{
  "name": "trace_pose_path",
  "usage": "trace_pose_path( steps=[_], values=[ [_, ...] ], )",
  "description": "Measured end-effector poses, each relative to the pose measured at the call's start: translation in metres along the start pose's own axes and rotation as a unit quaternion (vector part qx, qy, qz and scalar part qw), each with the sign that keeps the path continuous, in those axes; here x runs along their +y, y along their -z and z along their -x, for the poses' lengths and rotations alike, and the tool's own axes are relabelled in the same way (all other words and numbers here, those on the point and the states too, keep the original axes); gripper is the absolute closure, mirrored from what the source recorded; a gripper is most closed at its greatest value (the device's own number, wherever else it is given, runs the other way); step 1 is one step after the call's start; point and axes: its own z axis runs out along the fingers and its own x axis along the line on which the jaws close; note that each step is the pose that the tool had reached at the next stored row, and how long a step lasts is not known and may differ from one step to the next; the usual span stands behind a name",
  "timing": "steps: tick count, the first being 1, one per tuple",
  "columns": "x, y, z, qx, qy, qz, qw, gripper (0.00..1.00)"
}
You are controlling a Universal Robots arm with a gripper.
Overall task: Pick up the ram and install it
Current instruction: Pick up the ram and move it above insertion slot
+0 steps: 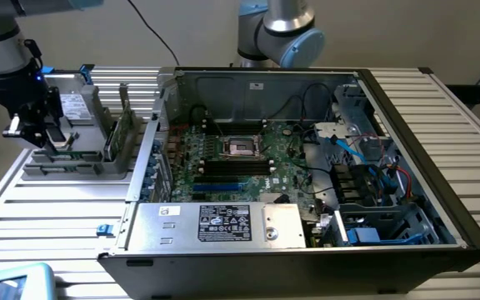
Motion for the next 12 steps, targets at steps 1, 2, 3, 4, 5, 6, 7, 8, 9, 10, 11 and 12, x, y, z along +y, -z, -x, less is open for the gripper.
trace_pose_path(
  steps=[1, 2, 3, 4, 5, 6, 7, 8, 9, 10, 11, 12],
  values=[
    [-0.0001, -0.0020, 0.000, 0.0000, 0.000, 0.0000, 1.0000, 0.57],
    [-0.0001, -0.0037, 0.000, 0.0000, 0.000, 0.0001, 1.0000, 0.57],
    [-0.0002, -0.0055, 0.000, 0.0000, 0.000, 0.0001, 1.0000, 0.57],
    [-0.0003, -0.0073, 0.000, 0.0000, 0.000, 0.0000, 1.0000, 0.57],
    [-0.0004, -0.0093, 0.000, 0.0000, 0.000, 0.0000, 1.0000, 0.57],
    [-0.0005, -0.0111, 0.000, 0.0000, 0.000, -0.0001, 1.0000, 0.57],
    [-0.0005, -0.0129, 0.000, 0.0000, 0.000, 0.0000, 1.0000, 0.57],
    [-0.0006, -0.0146, 0.000, 0.0000, 0.000, 0.0000, 1.0000, 0.57],
    [-0.0007, -0.0164, 0.000, 0.0000, 0.000, 0.0000, 1.0000, 0.57],
    [-0.0007, -0.0183, 0.000, 0.0000, 0.000, 0.0000, 1.0000, 0.57],
    [-0.0008, -0.0201, 0.000, 0.0000, 0.000, 0.0000, 1.0000, 0.57],
    [-0.0009, -0.0219, 0.000, 0.0000, 0.000, 0.0000, 1.0000, 0.57]
  ],
)
